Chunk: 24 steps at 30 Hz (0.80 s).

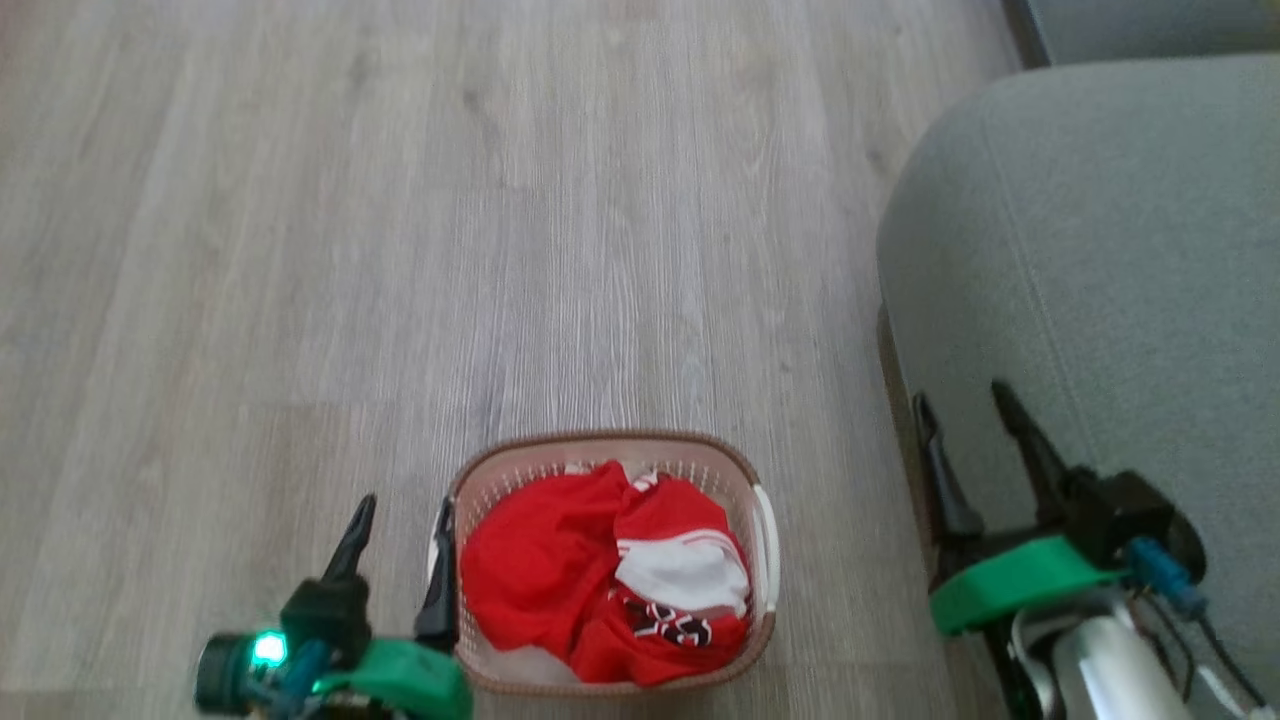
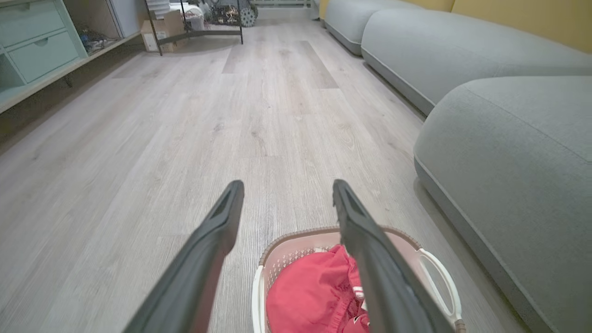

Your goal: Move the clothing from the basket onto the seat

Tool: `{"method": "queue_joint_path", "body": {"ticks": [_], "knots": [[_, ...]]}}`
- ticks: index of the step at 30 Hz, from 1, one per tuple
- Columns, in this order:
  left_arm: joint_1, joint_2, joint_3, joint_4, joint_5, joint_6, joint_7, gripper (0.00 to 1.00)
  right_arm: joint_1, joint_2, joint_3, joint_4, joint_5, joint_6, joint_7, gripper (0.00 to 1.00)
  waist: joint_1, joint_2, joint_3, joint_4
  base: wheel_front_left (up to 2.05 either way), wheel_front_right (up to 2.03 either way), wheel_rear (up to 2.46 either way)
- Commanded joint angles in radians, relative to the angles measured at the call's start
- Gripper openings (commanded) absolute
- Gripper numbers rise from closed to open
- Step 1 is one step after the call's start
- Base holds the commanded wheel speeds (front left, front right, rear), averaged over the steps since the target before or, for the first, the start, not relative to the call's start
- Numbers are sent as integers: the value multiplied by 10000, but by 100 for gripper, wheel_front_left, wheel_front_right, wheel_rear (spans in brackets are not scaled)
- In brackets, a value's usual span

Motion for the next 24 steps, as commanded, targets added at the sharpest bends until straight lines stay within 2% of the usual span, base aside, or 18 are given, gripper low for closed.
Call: {"method": "queue_joint_path", "body": {"ticks": [1,10,14,24], "knots": [[-636,-12,207,-168,82,-33,-126,100,-549,-102,159,-417,-97,-2,-93,100,0,0,437,-22,0,0,0],[-2728,-12,-941,1670,21,-446,-126,100,-1587,-102,-510,-1141,-483,-2,-93,100,0,0,2987,-262,0,0,0],[-3810,-12,-1586,2801,-335,-566,-126,100,-2122,-102,-782,-1416,-617,-2,-93,100,0,0,4065,-441,0,0,0],[-6032,-12,-3372,5797,-997,-1045,-126,100,-3074,-102,-726,-1955,-586,-2,-93,100,0,0,5959,-1129,0,0,0]]}}
